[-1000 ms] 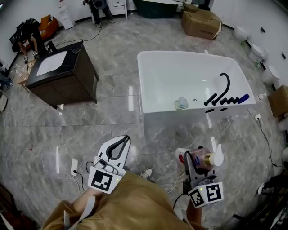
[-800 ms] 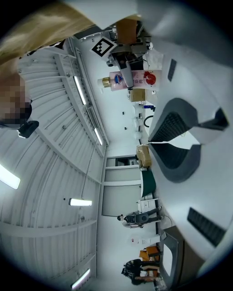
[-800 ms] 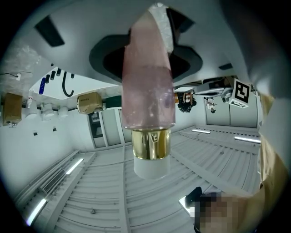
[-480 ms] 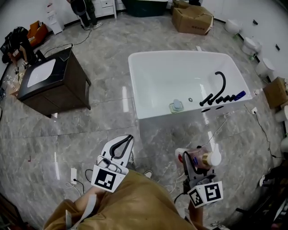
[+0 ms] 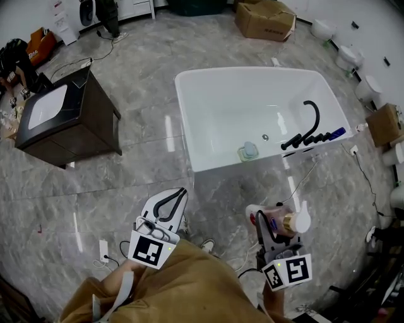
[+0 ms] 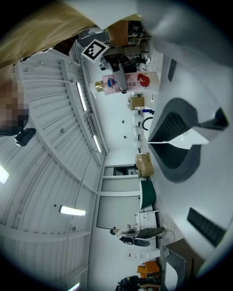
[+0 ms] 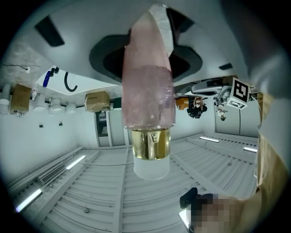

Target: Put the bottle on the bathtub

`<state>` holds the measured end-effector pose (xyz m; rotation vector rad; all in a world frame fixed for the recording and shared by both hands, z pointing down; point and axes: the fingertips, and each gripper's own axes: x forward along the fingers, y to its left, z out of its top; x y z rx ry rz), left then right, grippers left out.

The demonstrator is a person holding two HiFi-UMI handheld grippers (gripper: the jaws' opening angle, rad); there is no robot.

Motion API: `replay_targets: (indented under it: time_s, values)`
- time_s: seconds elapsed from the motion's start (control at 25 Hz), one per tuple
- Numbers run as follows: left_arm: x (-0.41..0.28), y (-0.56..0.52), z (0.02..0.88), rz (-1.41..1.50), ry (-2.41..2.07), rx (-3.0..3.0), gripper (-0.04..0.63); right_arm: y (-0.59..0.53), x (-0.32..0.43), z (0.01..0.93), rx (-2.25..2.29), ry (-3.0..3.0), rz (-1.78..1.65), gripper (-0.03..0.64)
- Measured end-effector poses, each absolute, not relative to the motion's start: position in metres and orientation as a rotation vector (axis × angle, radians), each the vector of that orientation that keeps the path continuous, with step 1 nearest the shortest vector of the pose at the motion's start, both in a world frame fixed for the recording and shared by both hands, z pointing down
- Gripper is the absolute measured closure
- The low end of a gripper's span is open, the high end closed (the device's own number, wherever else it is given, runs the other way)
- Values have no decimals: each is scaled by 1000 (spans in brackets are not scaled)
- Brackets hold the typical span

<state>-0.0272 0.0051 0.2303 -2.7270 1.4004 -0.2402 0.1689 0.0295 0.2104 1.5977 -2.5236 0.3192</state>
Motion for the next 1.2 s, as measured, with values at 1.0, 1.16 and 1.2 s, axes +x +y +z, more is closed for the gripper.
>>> replay_targets:
  time_s: [1.0, 1.16, 1.2]
  values:
    - [-42, -65, 288, -378, 1354, -2782, 588, -86, 147, 263, 1564, -2478, 284, 385]
    - [-47, -77, 301, -382, 1373, -2806, 588, -107, 142, 280, 1563, -2474, 283, 385]
    - [-49, -80, 305, -381, 1382, -2812, 588, -111, 141, 284, 1562, -2473, 282, 385]
